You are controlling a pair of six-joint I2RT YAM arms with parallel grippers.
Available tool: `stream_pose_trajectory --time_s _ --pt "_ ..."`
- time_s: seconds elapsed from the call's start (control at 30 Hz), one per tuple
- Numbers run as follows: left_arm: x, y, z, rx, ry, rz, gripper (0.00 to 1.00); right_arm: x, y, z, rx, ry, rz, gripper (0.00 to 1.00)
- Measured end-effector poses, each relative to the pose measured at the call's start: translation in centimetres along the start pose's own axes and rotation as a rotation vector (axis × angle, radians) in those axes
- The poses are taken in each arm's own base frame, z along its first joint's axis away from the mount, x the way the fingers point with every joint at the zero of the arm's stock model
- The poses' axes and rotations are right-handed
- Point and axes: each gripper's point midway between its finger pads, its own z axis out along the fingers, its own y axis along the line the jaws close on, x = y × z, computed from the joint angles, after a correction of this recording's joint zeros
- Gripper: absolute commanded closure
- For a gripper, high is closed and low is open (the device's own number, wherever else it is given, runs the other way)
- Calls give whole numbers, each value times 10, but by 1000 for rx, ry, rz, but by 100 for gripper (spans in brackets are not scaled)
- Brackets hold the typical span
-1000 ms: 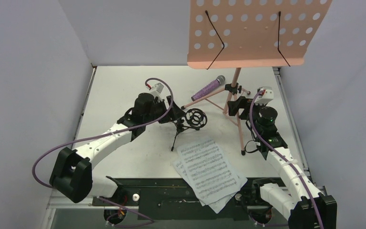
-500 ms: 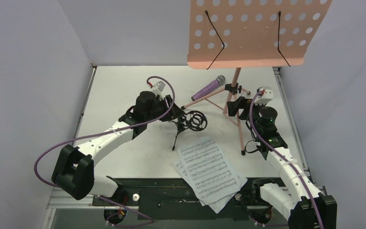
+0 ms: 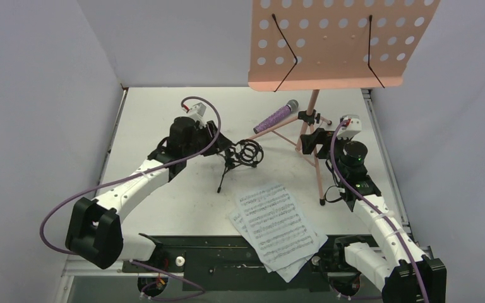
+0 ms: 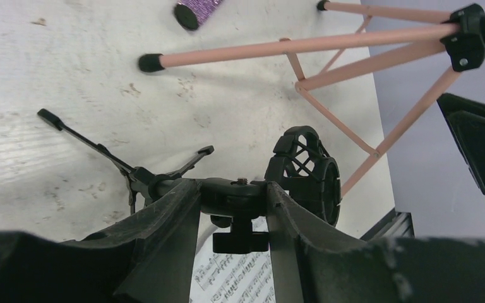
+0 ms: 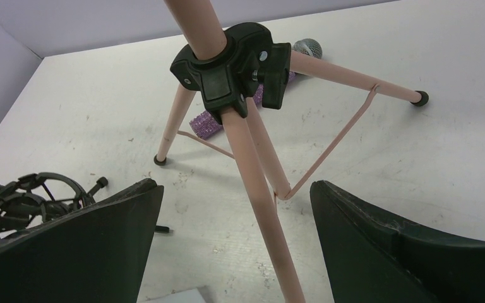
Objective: Set up the instrument practice props
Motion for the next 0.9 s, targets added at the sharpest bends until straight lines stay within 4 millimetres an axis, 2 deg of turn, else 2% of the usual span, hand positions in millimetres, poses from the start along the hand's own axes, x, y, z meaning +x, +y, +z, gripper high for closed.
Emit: stream_pose_trajectory --time_s 0.4,0.73,0.9 --pt "-68 73 -37 -156 -165 -46 77 2 0 0 -3 7 1 10" --pt "-97 118 -68 -313 -254 -37 77 3 0 0 -1 12 1 10" --pt "-101 126 -77 -368 -272 -30 76 4 -1 -1 3 17 2 10"
